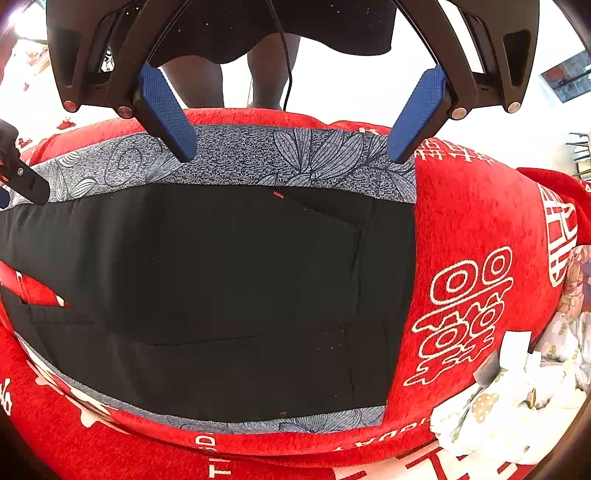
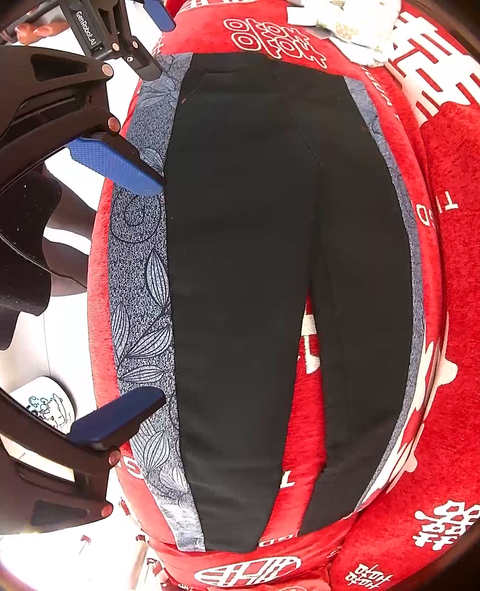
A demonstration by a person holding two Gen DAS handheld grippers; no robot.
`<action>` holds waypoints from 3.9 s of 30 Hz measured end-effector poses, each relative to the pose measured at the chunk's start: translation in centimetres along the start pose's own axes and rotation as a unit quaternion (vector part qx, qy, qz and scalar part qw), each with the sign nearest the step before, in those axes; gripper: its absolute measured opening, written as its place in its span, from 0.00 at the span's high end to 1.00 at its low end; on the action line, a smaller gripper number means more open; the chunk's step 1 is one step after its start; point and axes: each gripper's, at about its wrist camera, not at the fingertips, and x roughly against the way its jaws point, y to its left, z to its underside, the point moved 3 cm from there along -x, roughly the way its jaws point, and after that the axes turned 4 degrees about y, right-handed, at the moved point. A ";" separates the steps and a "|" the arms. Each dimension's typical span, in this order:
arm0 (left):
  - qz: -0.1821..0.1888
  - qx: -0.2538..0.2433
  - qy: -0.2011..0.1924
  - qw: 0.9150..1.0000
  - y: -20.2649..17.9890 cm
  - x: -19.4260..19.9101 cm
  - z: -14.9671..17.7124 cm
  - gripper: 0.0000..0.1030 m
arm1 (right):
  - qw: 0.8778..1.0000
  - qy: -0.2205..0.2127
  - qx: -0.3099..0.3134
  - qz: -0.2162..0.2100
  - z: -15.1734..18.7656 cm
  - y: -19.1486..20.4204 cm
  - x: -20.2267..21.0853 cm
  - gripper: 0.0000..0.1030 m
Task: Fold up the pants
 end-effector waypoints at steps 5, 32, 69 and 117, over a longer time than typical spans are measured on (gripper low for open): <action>0.000 0.000 0.001 1.000 0.0 -0.1 -0.1 0.00 | 1.000 -0.015 0.001 0.002 -0.1 0.1 0.0 0.00; -0.012 -0.005 0.008 1.000 -0.3 -0.9 0.1 0.00 | 1.000 -0.005 -0.001 -0.002 -0.2 0.0 -0.6 0.00; 0.169 -0.048 -0.030 0.984 2.2 -1.9 1.3 0.00 | 0.944 0.037 -0.019 -0.327 4.1 0.8 -4.9 0.36; 0.310 0.097 -0.026 0.945 8.3 -2.3 0.2 0.78 | 0.841 -0.084 -0.255 -0.470 4.3 -7.5 -4.6 0.94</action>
